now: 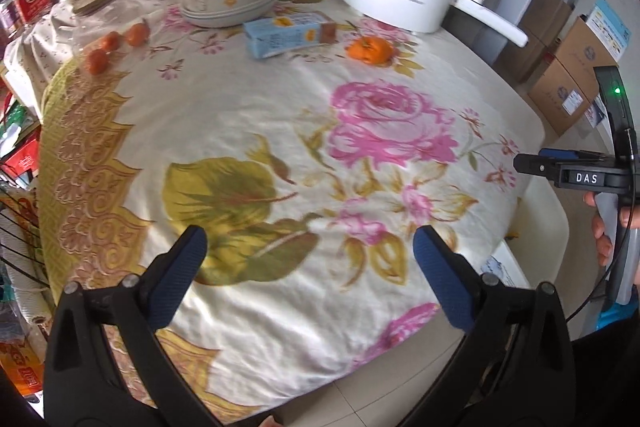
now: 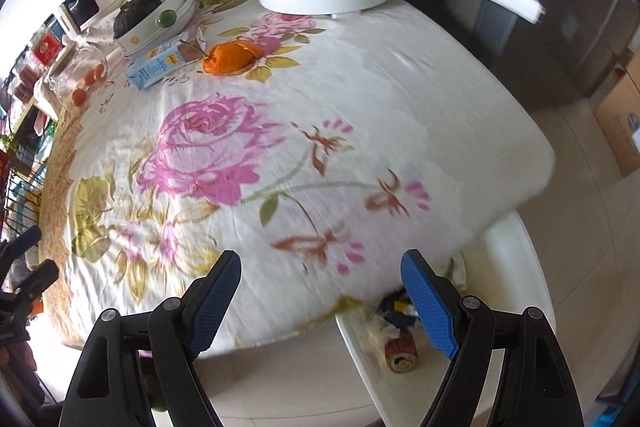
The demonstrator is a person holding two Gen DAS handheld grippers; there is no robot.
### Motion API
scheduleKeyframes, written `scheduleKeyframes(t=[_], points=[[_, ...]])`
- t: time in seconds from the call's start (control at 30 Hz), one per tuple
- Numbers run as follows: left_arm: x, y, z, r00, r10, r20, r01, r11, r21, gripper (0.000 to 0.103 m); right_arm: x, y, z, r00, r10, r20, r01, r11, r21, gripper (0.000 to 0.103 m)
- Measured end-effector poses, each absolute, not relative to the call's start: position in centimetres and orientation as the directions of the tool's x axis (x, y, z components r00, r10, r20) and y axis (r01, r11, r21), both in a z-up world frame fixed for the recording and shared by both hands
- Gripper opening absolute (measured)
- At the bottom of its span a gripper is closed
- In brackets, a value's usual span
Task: Collect trash
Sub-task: 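Move both open tools back over the table toward the remaining items, then grasp the orange peel with the right tool while the left tool reaches the milk carton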
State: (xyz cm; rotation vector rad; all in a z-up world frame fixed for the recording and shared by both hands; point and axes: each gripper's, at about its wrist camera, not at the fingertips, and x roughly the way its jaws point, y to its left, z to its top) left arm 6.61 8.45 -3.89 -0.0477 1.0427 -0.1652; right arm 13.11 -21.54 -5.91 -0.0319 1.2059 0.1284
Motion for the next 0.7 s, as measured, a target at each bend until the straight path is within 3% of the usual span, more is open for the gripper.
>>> scheduleKeyframes(t=[0.7], points=[[9.4, 14.6, -4.8, 0.512, -0.031, -0.859, -0.052, 0.996, -0.067, 0.102, 26.5, -14.1, -11.0, 0.429, 0.201, -0.88, -0.229, 0.967, 0.11, 0.084]])
